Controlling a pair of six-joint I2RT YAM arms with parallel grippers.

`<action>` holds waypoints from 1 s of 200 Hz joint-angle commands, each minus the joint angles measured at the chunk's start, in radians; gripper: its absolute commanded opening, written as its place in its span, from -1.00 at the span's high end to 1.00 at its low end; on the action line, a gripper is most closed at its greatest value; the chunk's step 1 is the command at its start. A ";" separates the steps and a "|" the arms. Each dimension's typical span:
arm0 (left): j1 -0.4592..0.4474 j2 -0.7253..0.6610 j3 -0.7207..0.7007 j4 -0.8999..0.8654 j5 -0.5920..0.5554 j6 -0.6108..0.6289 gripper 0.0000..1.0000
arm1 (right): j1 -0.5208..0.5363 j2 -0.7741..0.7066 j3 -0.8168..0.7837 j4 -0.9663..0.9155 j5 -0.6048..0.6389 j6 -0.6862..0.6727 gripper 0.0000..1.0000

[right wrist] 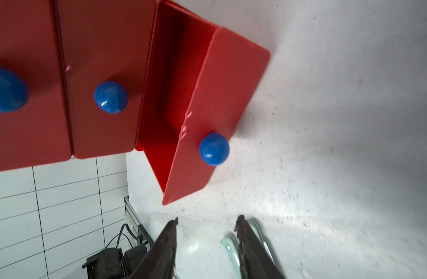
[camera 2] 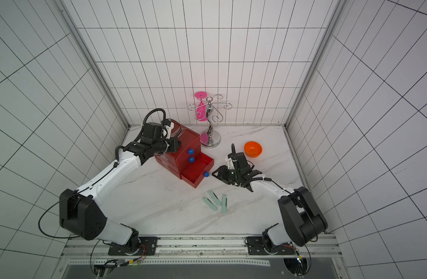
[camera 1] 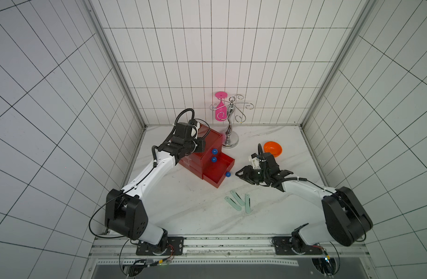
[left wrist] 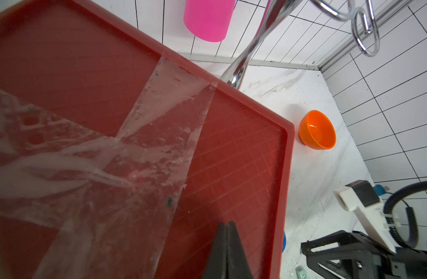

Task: Place the fruit knives into the drawer by color
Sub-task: Open the drawer in the storage box, then pick up the fruit knife from the center of the board.

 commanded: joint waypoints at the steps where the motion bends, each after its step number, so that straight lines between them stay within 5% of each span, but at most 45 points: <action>1: -0.009 0.073 -0.047 -0.230 -0.077 0.004 1.00 | -0.007 -0.073 0.034 -0.318 0.110 -0.121 0.14; 73: -0.032 0.068 -0.028 -0.258 -0.120 0.007 1.00 | -0.003 -0.137 0.158 -0.792 0.286 -0.259 0.18; 200: -0.041 0.040 -0.094 -0.256 -0.179 0.010 1.00 | 0.100 -0.089 0.293 -1.032 0.440 -0.271 0.13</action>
